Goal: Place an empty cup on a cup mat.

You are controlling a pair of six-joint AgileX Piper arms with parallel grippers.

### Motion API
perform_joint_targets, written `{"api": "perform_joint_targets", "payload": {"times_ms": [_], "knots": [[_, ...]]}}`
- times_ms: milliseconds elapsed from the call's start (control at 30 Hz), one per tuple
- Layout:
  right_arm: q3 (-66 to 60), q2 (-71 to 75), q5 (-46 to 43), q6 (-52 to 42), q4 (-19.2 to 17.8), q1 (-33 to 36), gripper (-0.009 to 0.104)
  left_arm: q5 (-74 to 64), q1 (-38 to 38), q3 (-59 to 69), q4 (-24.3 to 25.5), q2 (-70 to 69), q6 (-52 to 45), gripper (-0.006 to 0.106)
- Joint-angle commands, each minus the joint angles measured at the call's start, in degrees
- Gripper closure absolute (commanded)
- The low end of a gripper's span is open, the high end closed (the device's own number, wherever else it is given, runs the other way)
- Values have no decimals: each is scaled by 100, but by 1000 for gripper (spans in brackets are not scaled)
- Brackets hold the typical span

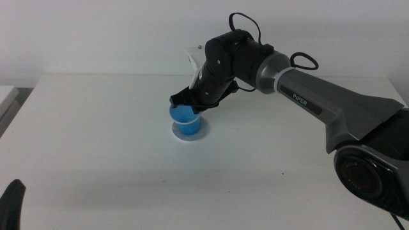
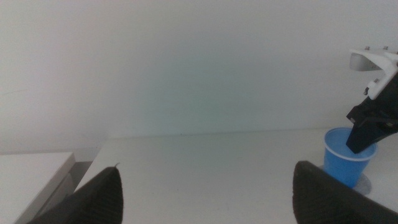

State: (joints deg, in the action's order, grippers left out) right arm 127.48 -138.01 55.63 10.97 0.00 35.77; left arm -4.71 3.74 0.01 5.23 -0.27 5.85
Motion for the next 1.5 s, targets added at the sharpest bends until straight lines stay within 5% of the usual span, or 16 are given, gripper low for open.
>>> {"api": "perform_joint_targets", "payload": {"times_ms": [0, 367, 600, 800, 1233, 1467], "knots": [[62, 33, -18, -5, -95, -37, 88, 62, 19, -1, -17, 27, 20, 7], [62, 33, -5, -5, -95, -37, 37, 62, 19, -1, -17, 27, 20, 7], [62, 443, 203, -5, -99, -37, 36, 62, 19, -1, -17, 27, 20, 7], [52, 1219, 384, -52, -182, -53, 23, 62, 19, -1, -17, 27, 21, 7], [52, 3587, 1174, -48, -1193, -283, 18, 62, 19, -1, -17, 27, 21, 7], [-99, 4847, 1433, -158, -1180, -614, 18, 62, 19, -1, -17, 27, 21, 7]]}}
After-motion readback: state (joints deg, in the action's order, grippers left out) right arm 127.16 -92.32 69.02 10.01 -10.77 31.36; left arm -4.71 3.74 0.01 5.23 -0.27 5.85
